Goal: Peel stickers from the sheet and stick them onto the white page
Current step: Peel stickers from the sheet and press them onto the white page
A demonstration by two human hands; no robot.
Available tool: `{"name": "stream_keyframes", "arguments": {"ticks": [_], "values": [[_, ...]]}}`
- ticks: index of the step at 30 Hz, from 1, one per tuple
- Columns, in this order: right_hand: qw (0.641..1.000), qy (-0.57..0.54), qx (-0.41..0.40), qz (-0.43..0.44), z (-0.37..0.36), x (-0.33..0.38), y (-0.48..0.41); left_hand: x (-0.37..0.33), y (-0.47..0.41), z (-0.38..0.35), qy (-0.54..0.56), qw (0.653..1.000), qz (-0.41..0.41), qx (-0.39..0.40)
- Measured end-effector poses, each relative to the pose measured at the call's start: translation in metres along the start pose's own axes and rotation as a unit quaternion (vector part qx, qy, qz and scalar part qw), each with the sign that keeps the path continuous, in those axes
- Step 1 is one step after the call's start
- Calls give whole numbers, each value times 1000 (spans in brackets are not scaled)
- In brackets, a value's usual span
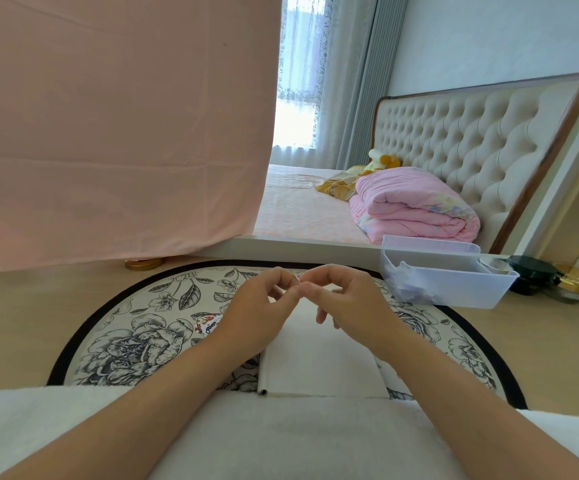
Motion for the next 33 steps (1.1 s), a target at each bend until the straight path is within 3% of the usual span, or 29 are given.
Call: {"name": "stream_keyframes", "arguments": {"ticks": [8,13,18,25,28,33], "values": [[995,-87,14,-46,10,-6,-2,-11,0,-2,1,1000,3,4],[994,-92,-11,-53,30,-9,-7,-20,-7,-12,77,997,23,14],[992,-102,-33,-71,53,-12,-12,-33,-24,-25,52,998,32,-14],[985,-102,-81,-117,105,-34,-17,-46,-49,-64,7,999,13,30],[978,-11,-191,-87,148,-40,-18,-39,-58,-78,4,999,28,40],[920,235,-307,-63,189,-41,-13,-28,-59,-94,7,997,47,64]]}}
Point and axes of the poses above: each hand's wrist, its own y-axis away from the middle knuckle, its own z-axis out of the back of the hand, x = y × z, the point moved 10 cm from there along -y, towards the middle knuckle, and after that the axes turned 4 degrees about -z, right-handed, at the moved point
